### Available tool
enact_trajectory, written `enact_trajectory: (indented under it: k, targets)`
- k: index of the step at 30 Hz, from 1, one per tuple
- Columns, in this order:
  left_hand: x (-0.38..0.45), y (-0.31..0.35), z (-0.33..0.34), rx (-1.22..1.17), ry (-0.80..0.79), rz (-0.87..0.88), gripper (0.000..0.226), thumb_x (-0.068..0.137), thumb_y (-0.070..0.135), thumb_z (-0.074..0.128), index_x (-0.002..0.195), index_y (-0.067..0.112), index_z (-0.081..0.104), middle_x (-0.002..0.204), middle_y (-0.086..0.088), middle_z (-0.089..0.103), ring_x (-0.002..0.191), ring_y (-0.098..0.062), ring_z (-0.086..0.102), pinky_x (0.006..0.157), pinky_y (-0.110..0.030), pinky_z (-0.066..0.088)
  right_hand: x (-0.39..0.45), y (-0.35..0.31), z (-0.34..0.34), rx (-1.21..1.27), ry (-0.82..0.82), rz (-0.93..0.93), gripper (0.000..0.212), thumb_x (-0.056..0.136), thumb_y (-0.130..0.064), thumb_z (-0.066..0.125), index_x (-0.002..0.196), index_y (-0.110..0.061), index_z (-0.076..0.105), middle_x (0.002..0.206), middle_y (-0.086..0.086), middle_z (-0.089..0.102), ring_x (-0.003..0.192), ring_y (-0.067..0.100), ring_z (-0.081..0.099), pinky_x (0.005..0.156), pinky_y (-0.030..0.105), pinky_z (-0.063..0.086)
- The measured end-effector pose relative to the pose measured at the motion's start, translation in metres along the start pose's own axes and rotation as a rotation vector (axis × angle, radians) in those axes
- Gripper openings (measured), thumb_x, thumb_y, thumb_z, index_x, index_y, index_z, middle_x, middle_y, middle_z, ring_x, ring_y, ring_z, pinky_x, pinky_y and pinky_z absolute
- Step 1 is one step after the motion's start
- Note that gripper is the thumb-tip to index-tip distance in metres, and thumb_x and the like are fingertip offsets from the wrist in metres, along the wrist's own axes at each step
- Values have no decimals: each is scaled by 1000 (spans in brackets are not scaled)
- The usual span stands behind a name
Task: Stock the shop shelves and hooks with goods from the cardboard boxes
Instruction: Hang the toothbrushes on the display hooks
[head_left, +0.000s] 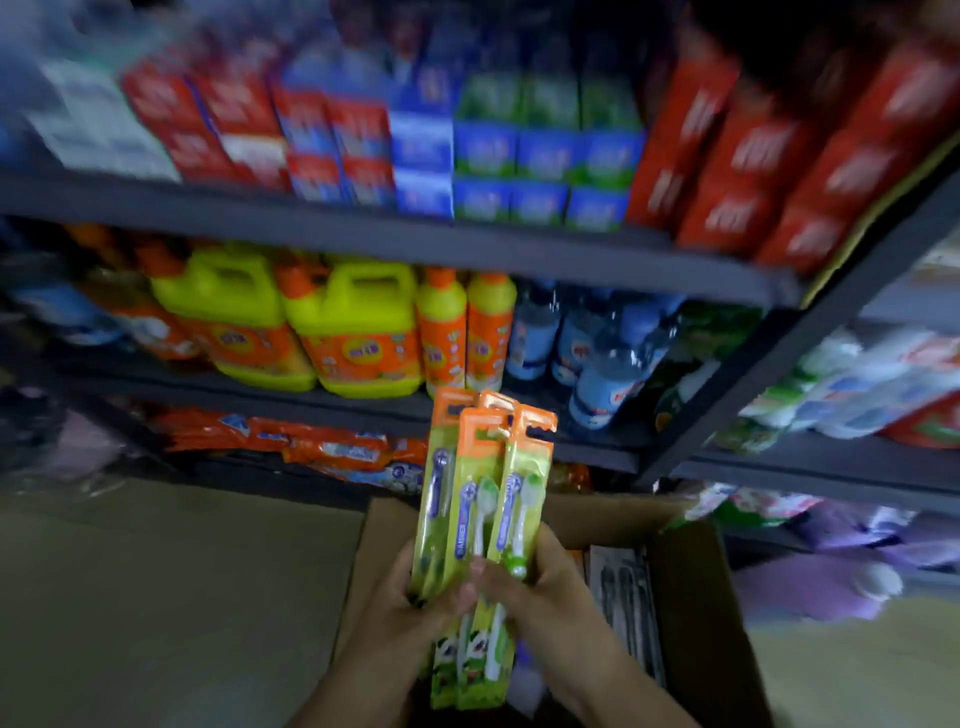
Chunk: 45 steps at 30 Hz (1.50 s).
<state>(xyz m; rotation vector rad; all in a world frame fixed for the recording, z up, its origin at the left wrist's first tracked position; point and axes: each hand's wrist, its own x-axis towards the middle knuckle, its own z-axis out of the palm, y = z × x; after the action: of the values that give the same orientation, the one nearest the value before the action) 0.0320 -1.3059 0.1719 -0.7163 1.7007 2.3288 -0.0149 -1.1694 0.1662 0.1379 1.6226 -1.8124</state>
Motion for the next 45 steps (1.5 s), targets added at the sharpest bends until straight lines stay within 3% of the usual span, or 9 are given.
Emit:
enact_trajectory:
  k: [2,5,8,15,18,20,28,33,45]
  targets:
    - [-28,53,9,-17,24,38,63,43,25,89,101,19,65,83,2,76,76,-7,72,55,-12,51,-25,-53,18,-3,-7,-3,44,78,-18,76,119,-19,57,107,0,73,100,19,69,87,38,56]
    - [-74,131,17,-50,45,90,46,70,-9,76,105,18,61,79,1,76,74,-10,72,52,-14,51,-67,-134,52,-63,-15,-42,65,70,-33,83,127,-20,53,120,-3,68,109,16,65,87,33,56]
    - [-117,205,9,-41,65,181,50,79,-20,59,109,19,59,79,3,76,69,-3,70,54,-12,50,-107,-212,95,-165,-57,-126,37,79,-21,75,111,-28,56,102,-13,70,82,-9,66,66,9,50]
    - [-182,343,-47,-13,127,453,59,61,-3,81,114,12,59,104,-15,72,84,-12,71,66,-18,53,-149,-336,214,-452,-103,-365,28,86,-37,66,107,-36,48,98,-19,60,83,-12,57,64,4,41]
    - [-190,390,-88,-31,141,529,74,47,18,93,113,13,60,96,-7,75,83,-10,71,63,-17,53,-142,-370,268,-529,-131,-479,26,87,-36,66,101,-38,44,94,-22,57,82,-10,55,65,4,42]
    - [-188,424,-119,-5,152,576,65,52,4,87,110,15,60,92,-1,76,80,-7,71,61,-14,52,-132,-391,306,-515,-153,-565,32,87,-30,67,109,-41,45,101,-25,60,91,-16,57,72,7,45]
    - [-151,561,-243,43,82,634,47,78,9,73,114,35,57,103,10,72,89,-7,69,61,-17,52,-78,-473,449,-526,0,-717,36,92,-33,60,117,-36,35,103,-29,48,101,-4,53,71,8,43]
    - [-132,619,-294,82,77,634,59,63,29,78,117,37,54,111,8,68,101,-14,64,78,-30,49,-50,-522,485,-592,180,-770,47,89,-19,66,118,-22,28,94,-10,54,76,-1,56,54,11,42]
    - [-90,694,-312,84,19,693,37,82,16,70,110,37,59,102,11,72,99,-12,66,83,-32,50,-12,-616,511,-780,364,-983,47,92,-18,57,135,-27,39,100,-13,58,79,6,60,60,20,49]
